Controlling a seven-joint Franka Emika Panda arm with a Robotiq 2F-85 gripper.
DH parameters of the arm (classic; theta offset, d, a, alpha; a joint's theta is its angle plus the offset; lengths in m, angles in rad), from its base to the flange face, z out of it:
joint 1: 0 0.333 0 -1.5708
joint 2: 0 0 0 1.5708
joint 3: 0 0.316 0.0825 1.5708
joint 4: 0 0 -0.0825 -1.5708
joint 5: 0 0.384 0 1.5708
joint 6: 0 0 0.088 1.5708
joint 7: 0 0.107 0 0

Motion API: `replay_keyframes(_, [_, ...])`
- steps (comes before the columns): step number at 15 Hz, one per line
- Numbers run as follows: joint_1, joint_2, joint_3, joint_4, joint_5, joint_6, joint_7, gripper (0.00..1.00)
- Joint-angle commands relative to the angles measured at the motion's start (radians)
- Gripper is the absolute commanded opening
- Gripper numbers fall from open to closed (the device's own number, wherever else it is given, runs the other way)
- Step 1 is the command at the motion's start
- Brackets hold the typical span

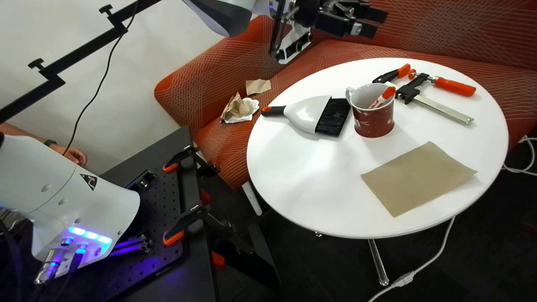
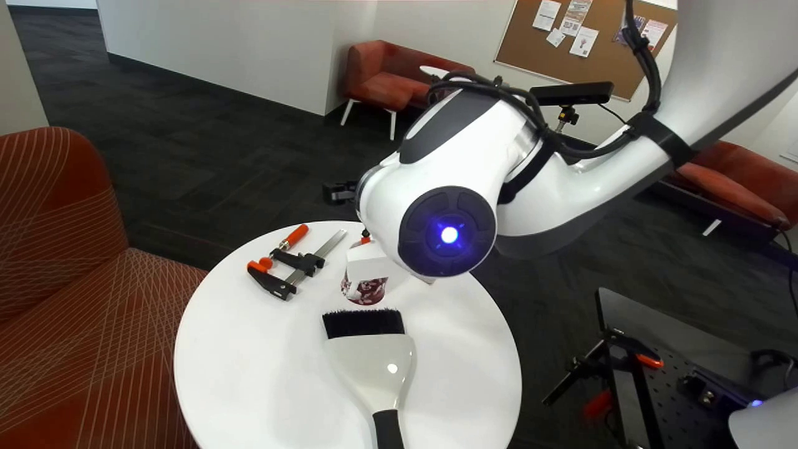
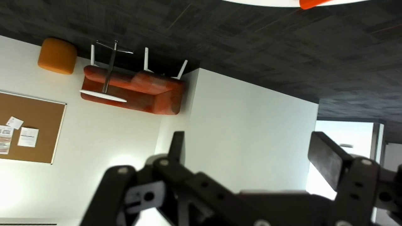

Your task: Take the marker and place it in the cup

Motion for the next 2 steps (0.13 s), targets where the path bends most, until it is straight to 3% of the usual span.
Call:
replay_keyframes(1, [-0.022,-0.008,0.026,-0.005,-0.005,-0.01,-0.003,1.0])
replay_keyframes(2, [-0.023,-0.013,0.029,-0.008,-0.004,-0.009,-0.004,1.0])
